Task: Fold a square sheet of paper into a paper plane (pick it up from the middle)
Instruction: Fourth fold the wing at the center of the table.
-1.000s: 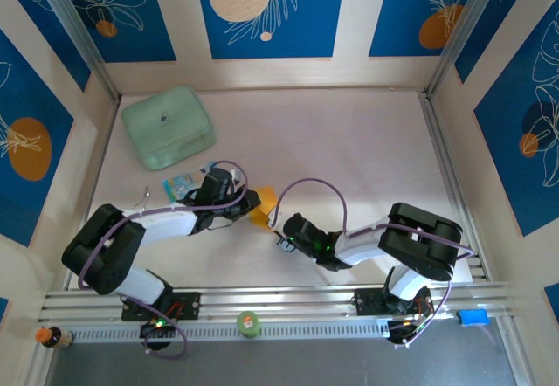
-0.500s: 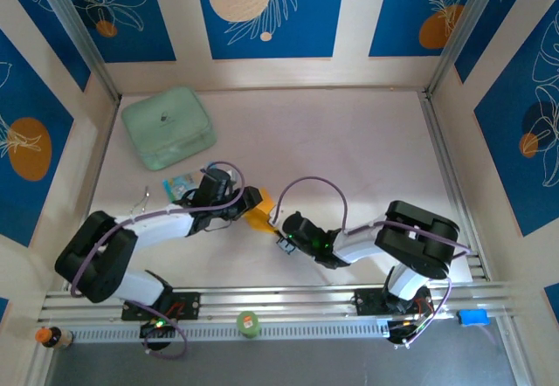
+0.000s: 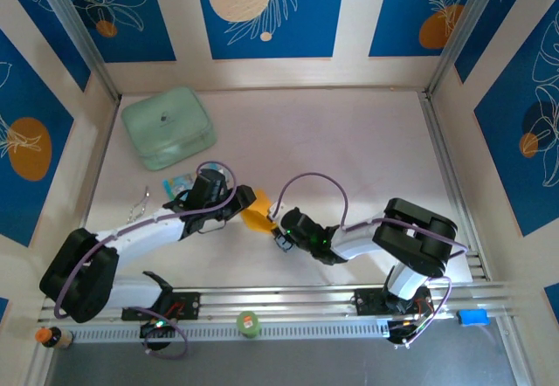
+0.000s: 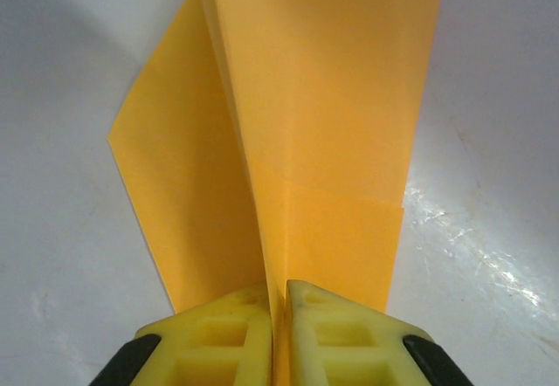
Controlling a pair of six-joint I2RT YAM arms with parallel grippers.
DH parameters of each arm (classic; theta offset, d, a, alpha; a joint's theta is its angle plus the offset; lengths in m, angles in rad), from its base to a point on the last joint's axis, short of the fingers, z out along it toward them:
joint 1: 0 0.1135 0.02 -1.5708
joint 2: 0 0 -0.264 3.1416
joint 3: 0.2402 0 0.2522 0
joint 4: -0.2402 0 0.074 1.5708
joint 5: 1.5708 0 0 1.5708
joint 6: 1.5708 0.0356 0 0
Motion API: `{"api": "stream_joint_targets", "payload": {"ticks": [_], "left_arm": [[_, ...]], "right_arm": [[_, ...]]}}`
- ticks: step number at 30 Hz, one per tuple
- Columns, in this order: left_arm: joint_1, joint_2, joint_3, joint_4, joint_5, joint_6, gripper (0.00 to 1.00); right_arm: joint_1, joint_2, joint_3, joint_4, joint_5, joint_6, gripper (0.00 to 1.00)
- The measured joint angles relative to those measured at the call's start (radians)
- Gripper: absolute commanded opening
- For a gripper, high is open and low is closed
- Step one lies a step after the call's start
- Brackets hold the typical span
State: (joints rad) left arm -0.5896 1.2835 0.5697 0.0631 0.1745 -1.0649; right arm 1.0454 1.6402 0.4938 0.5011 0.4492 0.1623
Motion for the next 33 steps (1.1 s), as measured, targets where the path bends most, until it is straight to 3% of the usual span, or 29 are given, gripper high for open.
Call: {"api": "stream_joint_targets", "payload": {"ticks": [10,23,28,33], "left_arm": [[0.0,-0.001,0.003,-0.023,0.0,0.0,0.58],[0.0,-0.066,0.003,-0.065,-0.004,-0.003,0.53],[0.0,-0.066,-0.001,-0.056,0.003,-0.004,0.24],[0.0,-0.05,-0.021,-0.018,0.025,-0.004,0.06]], "right_arm": [[-0.046,-0.016,0.023,-0.062,-0.116,0.105,0.1],[-0.065,-0.013,-0.012,0.013,-0.198,0.288,0.1],[-0.096,-0.013,-0.012,0.013,-0.251,0.349,0.1],[-0.105,-0.013,-0.013,0.015,-0.28,0.389,0.1]]}}
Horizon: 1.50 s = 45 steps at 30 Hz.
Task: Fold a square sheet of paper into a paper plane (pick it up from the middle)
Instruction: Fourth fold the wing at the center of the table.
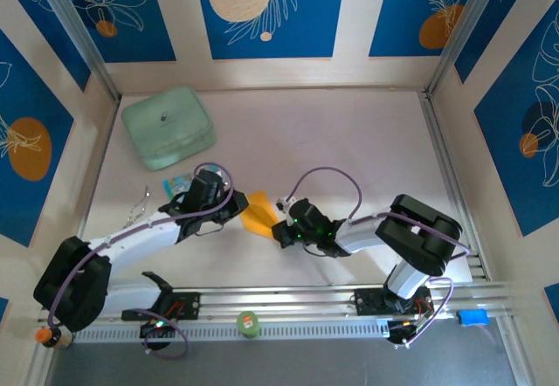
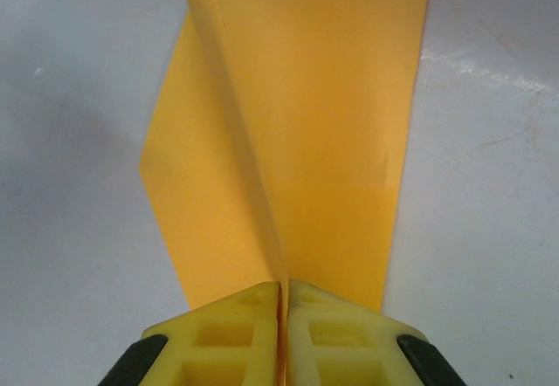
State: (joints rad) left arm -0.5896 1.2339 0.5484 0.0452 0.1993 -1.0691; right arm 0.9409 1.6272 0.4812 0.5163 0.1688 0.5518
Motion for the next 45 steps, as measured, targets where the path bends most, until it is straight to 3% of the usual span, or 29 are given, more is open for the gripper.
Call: {"api": "stream_joint_targets", "payload": {"ticks": [8,25,45], "left_arm": [[-0.006,0.118,-0.008,0.118,0.063,-0.007,0.0],[-0.044,0.325,0.02,0.28,0.119,-0.023,0.01],[-0.046,0.359,0.037,0.282,0.114,-0.003,0.02]], "right_arm": [[-0.024,0.0,-0.001,0.005,-0.047,0.075,0.11],[-0.042,0.006,-0.013,0.045,-0.092,0.163,0.15],[-0.047,0.006,0.005,-0.002,-0.1,0.179,0.09]]}}
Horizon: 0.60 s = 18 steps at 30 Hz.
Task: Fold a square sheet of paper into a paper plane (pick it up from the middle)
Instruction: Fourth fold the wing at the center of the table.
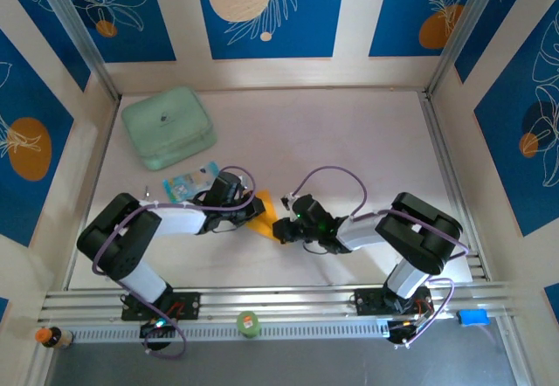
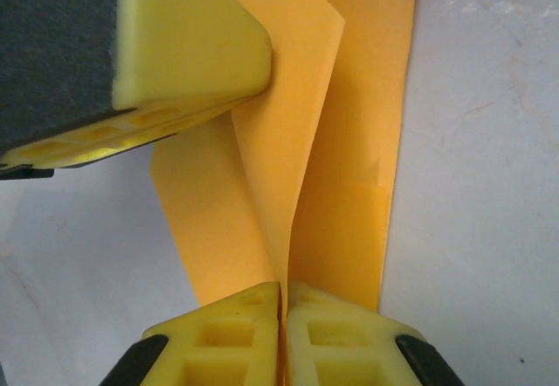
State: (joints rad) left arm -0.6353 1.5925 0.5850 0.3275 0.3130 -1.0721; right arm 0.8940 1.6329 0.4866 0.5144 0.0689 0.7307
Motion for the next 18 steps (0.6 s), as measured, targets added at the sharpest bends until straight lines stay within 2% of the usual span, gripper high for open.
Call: {"api": "stream_joint_targets", "payload": {"ticks": [5,18], "left_arm": [[0.0,0.009,0.007,-0.003,-0.003,0.008,0.02],[0.0,0.05,0.029,-0.003,-0.001,0.016,0.02]], "right_arm": [[-0.006,0.0,0.009,-0.021,-0.014,0.01,0.06],[-0.011,0.0,0.016,-0.037,-0.032,0.022,0.08]]}}
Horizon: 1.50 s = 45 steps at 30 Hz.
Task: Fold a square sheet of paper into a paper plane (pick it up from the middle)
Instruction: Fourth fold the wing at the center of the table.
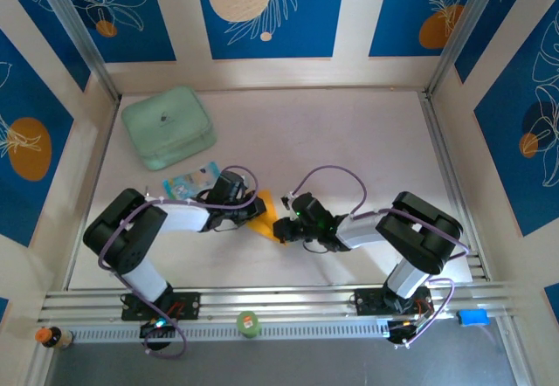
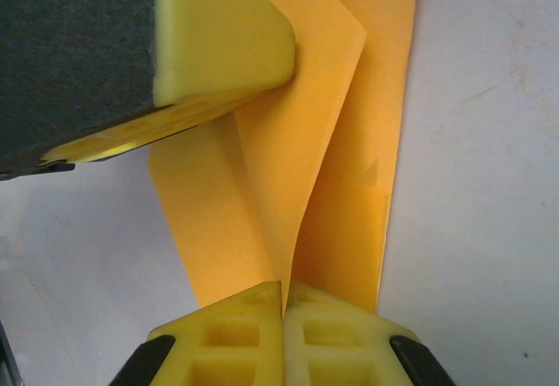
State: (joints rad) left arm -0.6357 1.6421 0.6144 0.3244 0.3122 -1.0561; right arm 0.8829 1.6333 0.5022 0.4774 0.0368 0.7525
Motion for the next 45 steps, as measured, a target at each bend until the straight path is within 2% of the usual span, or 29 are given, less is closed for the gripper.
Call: {"api": "stream_joint_targets", "payload": {"ticks": [9,23,34,42,45], "left_arm": [[0.0,0.005,0.003,0.003,0.002,0.011,0.02],[-0.001,0.011,0.009,0.005,0.005,0.02,0.02],[-0.001,0.011,0.015,0.005,0.013,0.037,0.02],[-0.001,0.011,0.015,0.006,0.021,0.039,0.11],[-0.001,0.011,0.015,0.007,0.021,0.042,0.12]], "right_arm": [[-0.033,0.0,0.031,-0.053,-0.084,0.03,0.2],[-0.094,-0.001,0.061,-0.136,-0.222,0.102,0.26],[-0.111,-0.001,0.08,-0.182,-0.262,0.138,0.12],[-0.126,0.002,0.033,-0.137,-0.27,0.195,0.06],[-0.129,0.007,0.023,-0.113,-0.275,0.215,0.06]]}}
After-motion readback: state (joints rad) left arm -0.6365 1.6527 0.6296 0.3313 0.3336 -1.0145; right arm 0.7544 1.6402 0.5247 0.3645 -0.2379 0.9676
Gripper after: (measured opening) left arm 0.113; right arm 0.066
